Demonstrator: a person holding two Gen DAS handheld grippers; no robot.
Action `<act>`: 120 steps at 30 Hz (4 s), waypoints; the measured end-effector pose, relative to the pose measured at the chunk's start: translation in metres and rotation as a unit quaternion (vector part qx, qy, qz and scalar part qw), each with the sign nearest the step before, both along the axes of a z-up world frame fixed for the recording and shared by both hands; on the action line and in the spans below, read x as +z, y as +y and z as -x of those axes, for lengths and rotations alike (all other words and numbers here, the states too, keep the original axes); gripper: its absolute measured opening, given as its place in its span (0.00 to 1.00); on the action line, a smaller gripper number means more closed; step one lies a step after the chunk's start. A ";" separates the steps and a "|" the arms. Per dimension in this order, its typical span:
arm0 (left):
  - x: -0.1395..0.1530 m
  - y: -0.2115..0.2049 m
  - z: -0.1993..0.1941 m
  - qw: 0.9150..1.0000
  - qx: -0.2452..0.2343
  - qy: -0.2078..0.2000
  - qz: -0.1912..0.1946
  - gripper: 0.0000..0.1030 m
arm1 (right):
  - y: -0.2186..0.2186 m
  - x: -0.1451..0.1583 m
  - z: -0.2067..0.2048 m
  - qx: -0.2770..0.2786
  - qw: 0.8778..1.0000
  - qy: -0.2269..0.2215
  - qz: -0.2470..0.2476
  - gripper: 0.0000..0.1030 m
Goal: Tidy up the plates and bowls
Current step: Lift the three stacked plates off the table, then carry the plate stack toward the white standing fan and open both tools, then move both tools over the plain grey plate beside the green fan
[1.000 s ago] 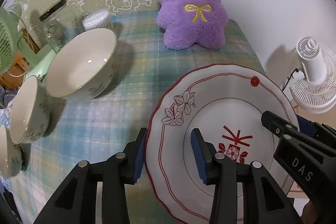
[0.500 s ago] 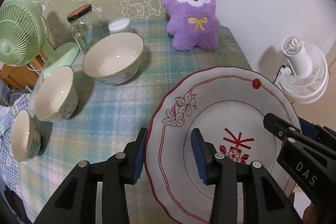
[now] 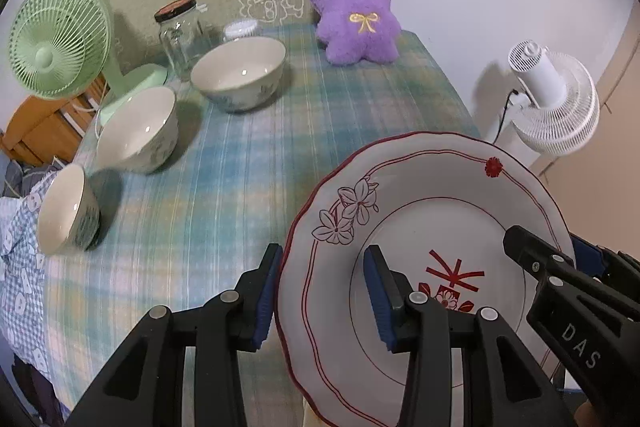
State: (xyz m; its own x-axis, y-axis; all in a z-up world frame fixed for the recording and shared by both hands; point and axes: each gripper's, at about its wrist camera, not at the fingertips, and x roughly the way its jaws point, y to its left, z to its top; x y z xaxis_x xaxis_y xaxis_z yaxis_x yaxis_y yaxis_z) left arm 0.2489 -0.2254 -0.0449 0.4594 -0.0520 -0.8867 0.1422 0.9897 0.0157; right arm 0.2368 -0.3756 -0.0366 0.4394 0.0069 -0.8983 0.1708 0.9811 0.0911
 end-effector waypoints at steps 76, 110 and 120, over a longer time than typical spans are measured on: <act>0.055 0.070 0.071 0.998 0.028 -0.053 -0.019 0.91 | 0.064 0.051 0.056 0.069 0.998 -0.014 -0.008 0.69; 0.009 0.351 -0.055 0.999 0.038 -0.031 -0.019 0.62 | 0.374 0.021 -0.074 0.054 0.998 -0.025 -0.007 0.57; -0.030 0.365 -0.082 0.999 0.028 -0.002 -0.016 0.39 | 0.397 -0.020 -0.103 0.045 0.999 0.011 -0.008 0.47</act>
